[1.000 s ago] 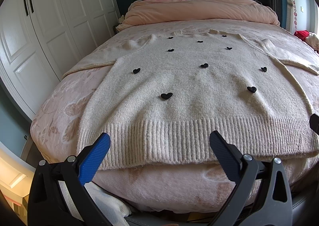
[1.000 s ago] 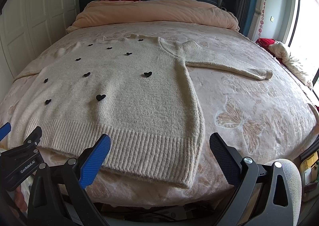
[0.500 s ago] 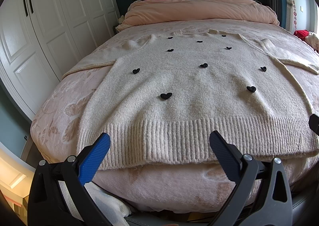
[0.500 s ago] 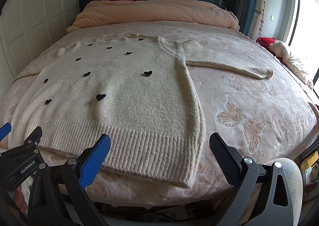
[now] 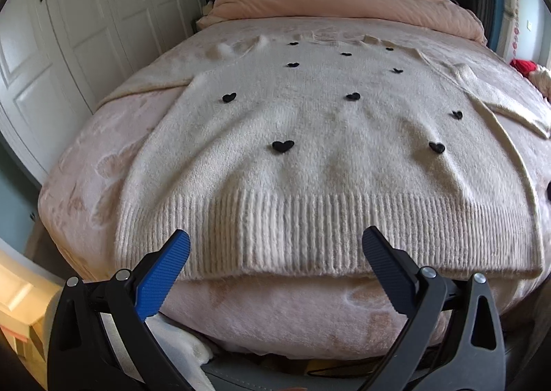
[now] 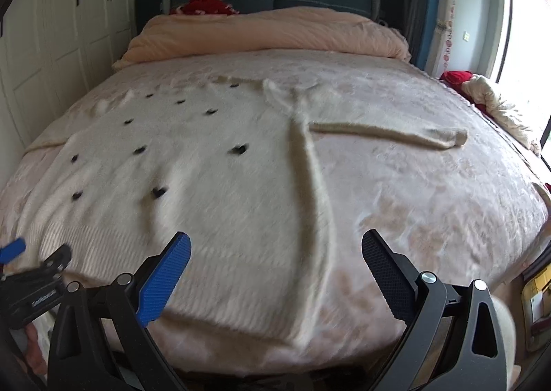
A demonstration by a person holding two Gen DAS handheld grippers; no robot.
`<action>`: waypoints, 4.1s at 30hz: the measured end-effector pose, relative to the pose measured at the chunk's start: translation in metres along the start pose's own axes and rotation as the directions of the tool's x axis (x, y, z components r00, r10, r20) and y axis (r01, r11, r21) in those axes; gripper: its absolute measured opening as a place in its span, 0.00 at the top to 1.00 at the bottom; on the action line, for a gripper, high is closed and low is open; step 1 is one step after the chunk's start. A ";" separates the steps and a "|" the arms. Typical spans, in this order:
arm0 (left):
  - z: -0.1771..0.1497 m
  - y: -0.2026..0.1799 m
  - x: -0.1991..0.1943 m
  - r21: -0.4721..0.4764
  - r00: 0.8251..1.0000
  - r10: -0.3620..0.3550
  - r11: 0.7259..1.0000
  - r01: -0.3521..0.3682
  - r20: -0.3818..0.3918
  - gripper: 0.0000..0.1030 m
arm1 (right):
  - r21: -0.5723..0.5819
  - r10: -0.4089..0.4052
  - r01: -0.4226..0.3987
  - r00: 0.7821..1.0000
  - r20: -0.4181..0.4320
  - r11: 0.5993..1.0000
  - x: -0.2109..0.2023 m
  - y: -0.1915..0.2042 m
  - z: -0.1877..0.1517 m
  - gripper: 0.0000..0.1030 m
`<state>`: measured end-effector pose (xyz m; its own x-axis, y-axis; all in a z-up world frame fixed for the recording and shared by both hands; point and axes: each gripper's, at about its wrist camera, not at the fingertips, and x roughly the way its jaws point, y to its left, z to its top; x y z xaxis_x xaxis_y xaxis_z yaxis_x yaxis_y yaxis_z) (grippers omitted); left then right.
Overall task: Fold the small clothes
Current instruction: 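Grasp the cuff of the sweater sleeve with the right gripper, then fold the held sleeve across the sweater body with the right gripper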
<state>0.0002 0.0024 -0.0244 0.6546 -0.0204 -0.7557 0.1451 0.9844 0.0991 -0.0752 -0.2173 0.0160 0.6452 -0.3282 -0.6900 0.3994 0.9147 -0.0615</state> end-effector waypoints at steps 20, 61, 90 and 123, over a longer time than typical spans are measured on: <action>0.095 -0.119 0.037 0.080 0.976 -0.205 0.977 0.199 0.075 0.06 | 0.581 -0.035 0.108 0.990 -0.135 0.807 0.235 -0.334 0.111 0.09; 0.244 -0.034 0.203 -0.358 0.914 -0.405 0.856 0.372 -0.020 0.08 | 0.075 0.237 -0.227 0.957 -0.165 0.971 0.213 -0.052 0.125 0.38; 0.215 -0.001 0.234 -0.417 0.937 -0.349 0.856 0.306 -0.030 0.87 | 0.152 0.299 -0.272 0.934 -0.194 0.950 0.254 -0.046 0.159 0.76; 0.064 0.122 0.065 -0.403 0.887 -0.380 0.878 0.258 -0.262 0.97 | 0.169 0.293 -0.247 0.886 -0.360 0.954 0.082 -0.132 0.043 0.94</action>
<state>0.1076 0.1099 -0.0198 0.3308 -0.3468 -0.8777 -0.0025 0.9297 -0.3683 -0.0466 -0.3750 -0.0011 0.4538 0.0626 -0.8889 0.3314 0.9141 0.2336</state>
